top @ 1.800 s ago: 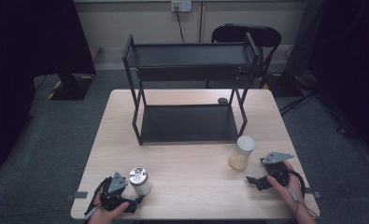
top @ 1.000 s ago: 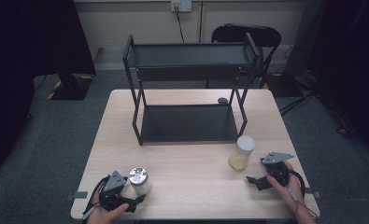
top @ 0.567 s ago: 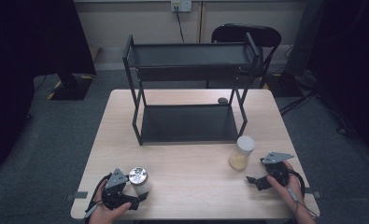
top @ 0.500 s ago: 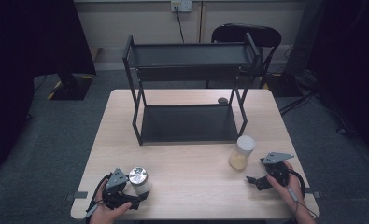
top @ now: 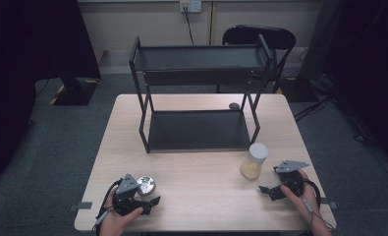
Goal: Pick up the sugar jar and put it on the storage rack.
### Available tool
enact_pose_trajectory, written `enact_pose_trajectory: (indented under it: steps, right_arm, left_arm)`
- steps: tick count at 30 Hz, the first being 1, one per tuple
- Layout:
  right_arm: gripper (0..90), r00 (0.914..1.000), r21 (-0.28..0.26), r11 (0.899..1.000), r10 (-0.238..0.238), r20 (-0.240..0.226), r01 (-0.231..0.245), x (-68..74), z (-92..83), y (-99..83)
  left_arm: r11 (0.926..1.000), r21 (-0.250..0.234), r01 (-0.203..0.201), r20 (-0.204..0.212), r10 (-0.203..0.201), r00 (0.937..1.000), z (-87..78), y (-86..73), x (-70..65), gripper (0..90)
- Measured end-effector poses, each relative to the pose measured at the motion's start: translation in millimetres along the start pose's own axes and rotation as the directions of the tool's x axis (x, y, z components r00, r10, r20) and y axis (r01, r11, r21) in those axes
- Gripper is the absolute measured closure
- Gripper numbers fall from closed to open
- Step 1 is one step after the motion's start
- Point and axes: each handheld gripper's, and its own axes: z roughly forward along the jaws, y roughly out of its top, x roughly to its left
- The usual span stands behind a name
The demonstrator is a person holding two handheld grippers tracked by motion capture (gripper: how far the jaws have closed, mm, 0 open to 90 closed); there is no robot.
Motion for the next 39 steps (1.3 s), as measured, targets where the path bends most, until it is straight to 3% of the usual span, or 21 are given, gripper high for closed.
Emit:
enact_pose_trajectory:
  steps: [8,17,21,32,39]
  right_arm:
    - [0.0,1.0000,0.000,1.000,0.000,0.000,0.000,0.0,0.0,0.0]
    - [0.0,1.0000,0.000,1.000,0.000,0.000,0.000,0.0,0.0,0.0]
    - [0.0,1.0000,0.000,1.000,0.000,0.000,0.000,0.0,0.0,0.0]
    - [0.0,1.0000,0.000,1.000,0.000,0.000,0.000,0.0,0.0,0.0]
    - [0.0,1.0000,0.000,1.000,0.000,0.000,0.000,0.0,0.0,0.0]
  left_arm:
    - [0.9989,-0.026,-0.039,0.006,0.039,0.9992,1.2,-0.6,0.0,26.3]
    - [0.9971,0.010,-0.076,-0.026,0.076,0.9968,0.7,9.1,-8.4,29.5]
    - [0.9967,0.027,-0.077,-0.029,0.078,0.9966,0.7,14.0,-8.8,29.8]
    - [0.9990,0.033,-0.032,-0.007,0.032,0.9995,-1.6,33.1,1.7,30.1]
    - [0.9988,0.024,-0.043,0.013,0.043,0.9990,3.7,45.9,5.0,30.3]
